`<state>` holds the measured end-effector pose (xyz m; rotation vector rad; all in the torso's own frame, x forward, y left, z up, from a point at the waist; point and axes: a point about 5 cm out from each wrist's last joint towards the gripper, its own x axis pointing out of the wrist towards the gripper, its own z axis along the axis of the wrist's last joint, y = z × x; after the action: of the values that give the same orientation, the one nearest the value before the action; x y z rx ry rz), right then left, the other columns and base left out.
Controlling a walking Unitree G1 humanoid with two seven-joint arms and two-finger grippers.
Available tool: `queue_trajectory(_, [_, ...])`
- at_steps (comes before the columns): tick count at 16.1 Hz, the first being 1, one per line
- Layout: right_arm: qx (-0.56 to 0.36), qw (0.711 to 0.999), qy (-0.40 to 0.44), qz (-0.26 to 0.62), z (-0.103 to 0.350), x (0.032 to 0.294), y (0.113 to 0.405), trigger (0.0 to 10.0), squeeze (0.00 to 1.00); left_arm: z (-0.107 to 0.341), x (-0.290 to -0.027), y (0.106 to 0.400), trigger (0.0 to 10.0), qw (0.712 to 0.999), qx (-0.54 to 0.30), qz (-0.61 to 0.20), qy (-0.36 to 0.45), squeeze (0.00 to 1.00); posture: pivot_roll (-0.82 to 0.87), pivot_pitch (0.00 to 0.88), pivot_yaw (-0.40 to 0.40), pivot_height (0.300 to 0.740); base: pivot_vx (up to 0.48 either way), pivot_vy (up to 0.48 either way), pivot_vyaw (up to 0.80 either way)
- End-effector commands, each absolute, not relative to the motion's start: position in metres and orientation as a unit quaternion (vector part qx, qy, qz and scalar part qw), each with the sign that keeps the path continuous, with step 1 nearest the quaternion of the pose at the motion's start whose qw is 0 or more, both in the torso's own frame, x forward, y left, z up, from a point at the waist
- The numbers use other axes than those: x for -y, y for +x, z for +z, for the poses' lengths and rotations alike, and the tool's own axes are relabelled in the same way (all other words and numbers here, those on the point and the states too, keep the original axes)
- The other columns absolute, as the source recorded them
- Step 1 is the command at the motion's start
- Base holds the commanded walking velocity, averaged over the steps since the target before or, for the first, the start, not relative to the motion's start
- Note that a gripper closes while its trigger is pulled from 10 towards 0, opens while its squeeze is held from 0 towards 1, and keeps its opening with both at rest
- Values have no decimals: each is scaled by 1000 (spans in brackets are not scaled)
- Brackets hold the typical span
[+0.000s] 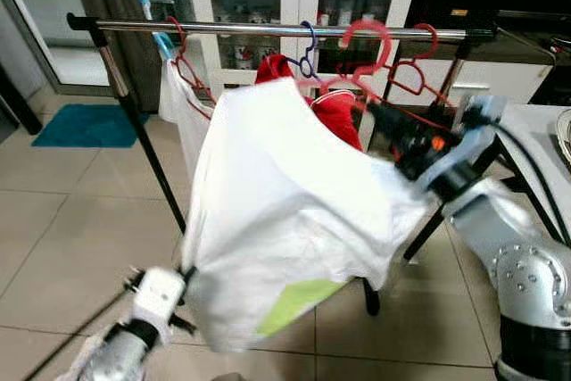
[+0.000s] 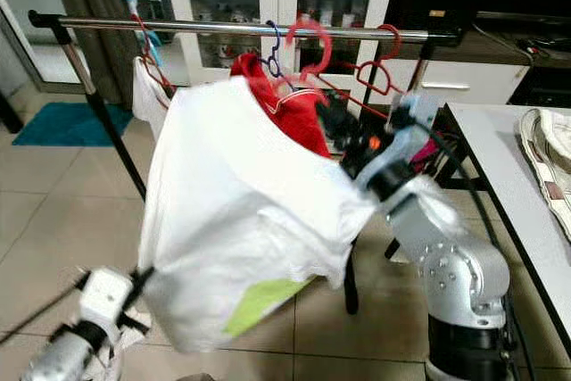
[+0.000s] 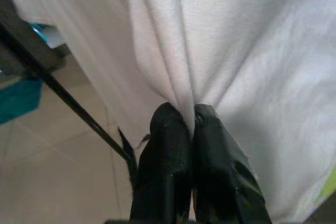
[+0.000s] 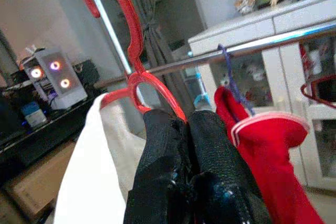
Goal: Hang hanger
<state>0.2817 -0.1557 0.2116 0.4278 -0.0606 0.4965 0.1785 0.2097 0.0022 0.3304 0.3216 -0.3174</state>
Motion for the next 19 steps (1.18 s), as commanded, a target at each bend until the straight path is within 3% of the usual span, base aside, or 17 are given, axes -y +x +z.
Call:
queue_trajectory(1, [108, 948, 219, 202, 236, 172, 285, 10000, 0, -12, -213, 164, 0, 953, -202, -153, 166, 0, -52, 0, 4, 740, 0, 0, 0])
queue_trajectory(7, [115, 946, 222, 205, 239, 169, 291, 10000, 0, -12, -209, 164, 0, 959, -190, -144, 156, 0, -37, 0, 6, 740, 0, 0, 0])
queue_trajectory(9, [72, 951, 173, 245, 230, 159, 288, 10000, 0, -11, -208, 165, 0, 960, -186, -143, 150, 0, -38, 0, 9, 740, 0, 0, 0])
queue_trajectory(10, [37, 950, 115, 288, 215, 148, 281, 10000, 0, -5, -215, 169, 9569, 973, -169, -107, 116, 0, -39, 0, 10, 740, 0, 0, 0])
queue_trajectory(11, [24, 946, 116, 302, 209, 145, 277, 10000, 0, 0, -220, 173, 10000, 980, -156, -97, 79, 361, -36, 0, 8, 740, 0, 0, 0])
queue_trajectory(12, [12, 941, 111, 320, 204, 141, 272, 10000, 0, 8, -223, 176, 10000, 982, -140, -109, 58, 1000, -34, 0, 9, 740, 0, 0, 0])
queue_trajectory(15, [-16, 925, 74, 372, 194, 134, 261, 10000, 0, 26, -219, 178, 10000, 968, -123, -212, 62, 1000, -34, 0, 12, 740, 0, 0, 0])
queue_trajectory(17, [-32, 929, 37, 367, 187, 138, 262, 10000, 0, 26, -209, 171, 10000, 923, -159, -326, 127, 1000, -32, 0, 14, 740, 0, 0, 0])
queue_trajectory(19, [-30, 933, 24, 357, 187, 142, 265, 10000, 0, 30, -208, 173, 10000, 915, -166, -343, 136, 1000, -32, 0, 16, 740, 0, 0, 0])
